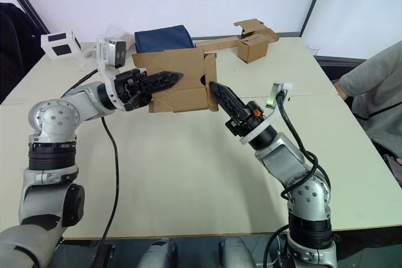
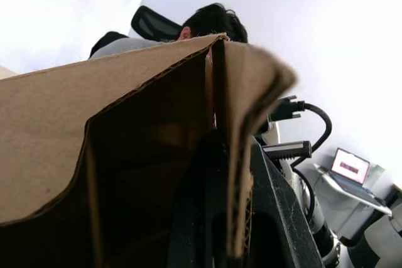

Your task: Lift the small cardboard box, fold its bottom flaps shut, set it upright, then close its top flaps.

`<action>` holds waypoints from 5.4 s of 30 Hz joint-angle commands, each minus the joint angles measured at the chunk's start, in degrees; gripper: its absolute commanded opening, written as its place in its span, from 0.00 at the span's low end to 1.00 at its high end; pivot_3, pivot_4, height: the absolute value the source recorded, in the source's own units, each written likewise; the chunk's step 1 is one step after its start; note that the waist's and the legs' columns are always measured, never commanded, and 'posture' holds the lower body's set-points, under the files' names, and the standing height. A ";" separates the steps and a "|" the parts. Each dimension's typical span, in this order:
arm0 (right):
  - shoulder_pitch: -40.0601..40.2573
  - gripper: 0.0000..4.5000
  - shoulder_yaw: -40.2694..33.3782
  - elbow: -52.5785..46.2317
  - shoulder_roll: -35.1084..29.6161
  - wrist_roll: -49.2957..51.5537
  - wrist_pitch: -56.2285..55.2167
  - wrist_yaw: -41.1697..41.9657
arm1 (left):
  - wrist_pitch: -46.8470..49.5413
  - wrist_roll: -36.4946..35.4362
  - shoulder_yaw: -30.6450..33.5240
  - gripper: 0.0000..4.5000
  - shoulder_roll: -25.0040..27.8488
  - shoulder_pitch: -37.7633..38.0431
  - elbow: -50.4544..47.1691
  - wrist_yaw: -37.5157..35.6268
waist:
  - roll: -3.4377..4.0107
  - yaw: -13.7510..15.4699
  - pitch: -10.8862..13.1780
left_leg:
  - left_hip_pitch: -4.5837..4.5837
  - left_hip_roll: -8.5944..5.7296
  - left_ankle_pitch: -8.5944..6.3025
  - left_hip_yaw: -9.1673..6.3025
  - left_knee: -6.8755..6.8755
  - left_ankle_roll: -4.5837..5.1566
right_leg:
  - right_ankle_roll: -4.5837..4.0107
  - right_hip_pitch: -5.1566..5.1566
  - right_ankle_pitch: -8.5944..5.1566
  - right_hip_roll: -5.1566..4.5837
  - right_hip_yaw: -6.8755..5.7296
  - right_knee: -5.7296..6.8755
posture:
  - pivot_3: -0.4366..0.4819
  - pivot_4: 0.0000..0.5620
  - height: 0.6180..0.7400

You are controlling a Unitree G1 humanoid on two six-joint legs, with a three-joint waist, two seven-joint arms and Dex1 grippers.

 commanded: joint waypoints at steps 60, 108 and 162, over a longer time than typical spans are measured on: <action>-3.72 0.19 -0.01 -1.75 -6.23 0.75 2.03 -2.53 | -0.92 -0.63 0.65 0.00 -0.32 1.09 -3.80 -0.66 | -0.01 0.03 0.00 | 0.00 0.00 0.00 0.00 -0.01 0.00 | 0.00 0.00 0.00 0.00 0.00 -0.02 | 0.48 0.27 1.00; -6.05 0.19 3.07 -4.79 -2.00 8.37 2.15 -6.33 | -1.28 -0.57 0.16 0.00 0.06 1.27 -3.61 0.11 | -0.01 0.02 0.00 | 0.00 0.00 0.00 -0.01 -0.02 0.00 | 0.00 0.00 0.00 0.00 0.00 -0.03 | 0.48 0.27 1.00; 20.21 0.01 -13.24 -13.91 -26.14 -0.33 1.94 6.43 | -6.43 18.51 -18.96 0.00 0.79 -10.58 5.48 -3.51 | -0.03 -0.01 0.02 | 0.01 -0.01 -0.03 0.00 -0.04 0.05 | 0.01 0.08 0.00 0.09 0.02 -0.14 | 0.48 0.27 1.00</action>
